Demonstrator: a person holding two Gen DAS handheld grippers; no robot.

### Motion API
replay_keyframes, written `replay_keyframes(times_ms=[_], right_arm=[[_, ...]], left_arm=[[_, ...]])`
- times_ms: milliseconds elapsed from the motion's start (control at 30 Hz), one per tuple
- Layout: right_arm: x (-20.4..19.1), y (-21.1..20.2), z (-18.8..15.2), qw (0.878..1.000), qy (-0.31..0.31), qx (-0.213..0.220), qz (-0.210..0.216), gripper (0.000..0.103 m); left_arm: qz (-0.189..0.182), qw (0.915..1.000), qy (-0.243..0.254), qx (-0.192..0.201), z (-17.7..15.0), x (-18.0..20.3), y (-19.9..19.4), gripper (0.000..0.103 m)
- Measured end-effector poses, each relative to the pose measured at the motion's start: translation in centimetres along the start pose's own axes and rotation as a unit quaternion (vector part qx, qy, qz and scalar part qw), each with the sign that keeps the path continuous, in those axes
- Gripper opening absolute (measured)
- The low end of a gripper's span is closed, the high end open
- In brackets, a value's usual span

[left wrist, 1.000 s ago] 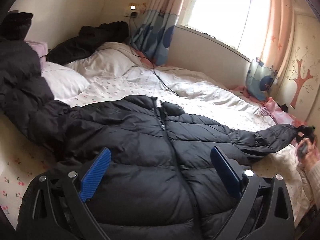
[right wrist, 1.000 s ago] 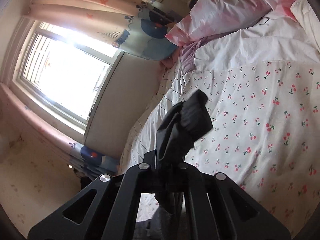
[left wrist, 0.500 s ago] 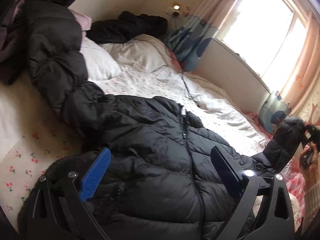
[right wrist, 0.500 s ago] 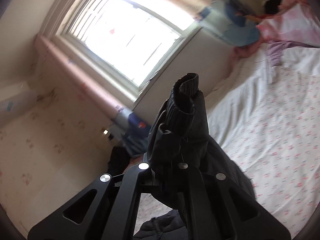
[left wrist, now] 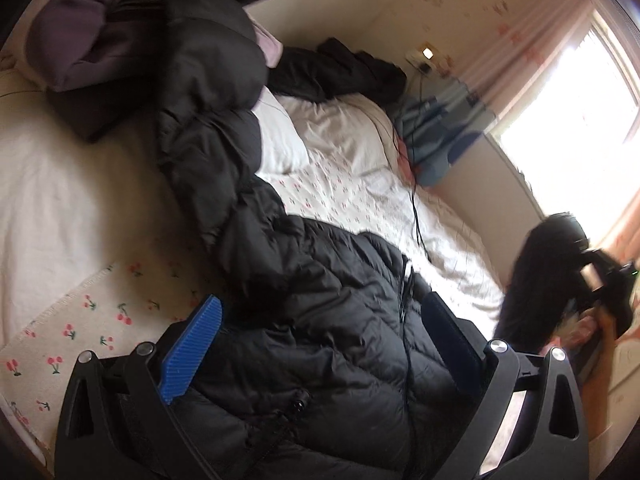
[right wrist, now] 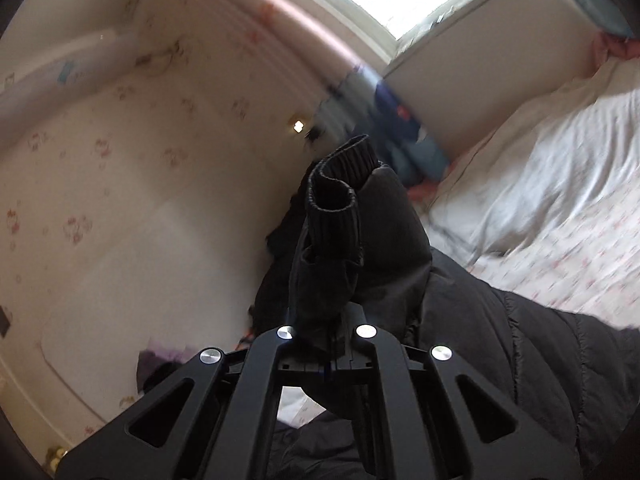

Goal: Fold large clothes

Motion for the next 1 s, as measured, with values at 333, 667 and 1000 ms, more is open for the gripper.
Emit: replay_keyframes(times_ms=[333, 667, 1000], right_arm=[[0.4, 13.7, -19.1, 0.987, -0.005, -0.156, -0.025, 0.003], [3.4, 18.6, -34.5, 0.929, -0.006, -0.365, -0.057, 0.062], [0.3, 12.4, -26.8, 0.971, -0.032, -0.228, -0.069, 0.080]], left_arm=[[0.002, 0.9986, -0.052, -0.004, 1.4, -2.6, -0.1, 0.096], [-0.006, 0.9981, -0.061, -0.006, 1.4, -2.7, -0.2, 0.096], [-0.003, 0.9981, -0.062, -0.009, 1.0, -2.4, 0.1, 0.096]])
Point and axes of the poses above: each gripper's, at about its wrist camera, not at the fingertips, and y roughly the way its jaws point, x to its right, z to its top, the point moved 9 cm from there along y, roughly the way its jaws point, and after that the axes turned 11 degrees about z, right-handed, at the moved point
